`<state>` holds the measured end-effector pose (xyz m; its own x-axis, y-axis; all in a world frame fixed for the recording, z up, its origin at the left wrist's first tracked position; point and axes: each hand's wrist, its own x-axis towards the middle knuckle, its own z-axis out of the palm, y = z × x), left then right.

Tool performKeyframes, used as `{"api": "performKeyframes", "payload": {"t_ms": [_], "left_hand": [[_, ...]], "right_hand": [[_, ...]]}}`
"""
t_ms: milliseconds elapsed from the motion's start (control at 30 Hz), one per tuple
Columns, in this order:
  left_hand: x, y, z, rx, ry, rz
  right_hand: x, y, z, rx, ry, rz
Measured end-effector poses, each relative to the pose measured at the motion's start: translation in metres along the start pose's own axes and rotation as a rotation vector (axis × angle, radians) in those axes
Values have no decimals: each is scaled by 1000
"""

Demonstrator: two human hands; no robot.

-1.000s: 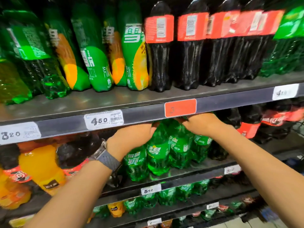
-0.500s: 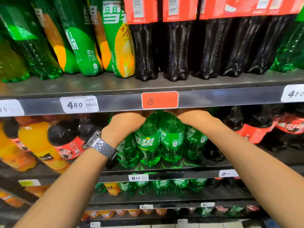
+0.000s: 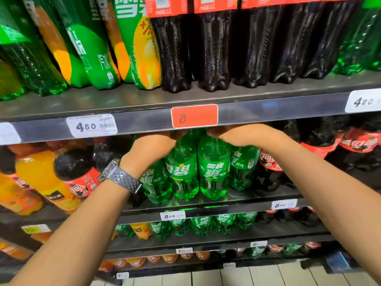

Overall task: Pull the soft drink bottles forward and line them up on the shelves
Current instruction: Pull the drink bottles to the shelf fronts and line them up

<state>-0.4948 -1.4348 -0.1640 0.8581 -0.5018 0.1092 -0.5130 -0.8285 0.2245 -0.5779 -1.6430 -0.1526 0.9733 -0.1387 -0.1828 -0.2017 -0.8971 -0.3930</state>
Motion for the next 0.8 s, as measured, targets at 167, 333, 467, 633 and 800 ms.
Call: {"api": "performKeyframes", "payload": {"t_ms": [167, 333, 467, 633, 800], "left_hand": [[2, -2, 4, -108, 74, 61], [-11, 5, 4, 43, 199, 74], [-26, 18, 9, 211, 405, 194], [-31, 48, 10, 103, 416, 342], [-14, 72, 18, 80, 176, 327]], "right_hand": [[-2, -1, 3, -100, 123, 28], [-15, 0, 2, -90, 98, 65], [-40, 18, -1, -98, 452, 54], [-42, 43, -9, -304, 456, 216], [-32, 42, -5, -340, 505, 201]]}}
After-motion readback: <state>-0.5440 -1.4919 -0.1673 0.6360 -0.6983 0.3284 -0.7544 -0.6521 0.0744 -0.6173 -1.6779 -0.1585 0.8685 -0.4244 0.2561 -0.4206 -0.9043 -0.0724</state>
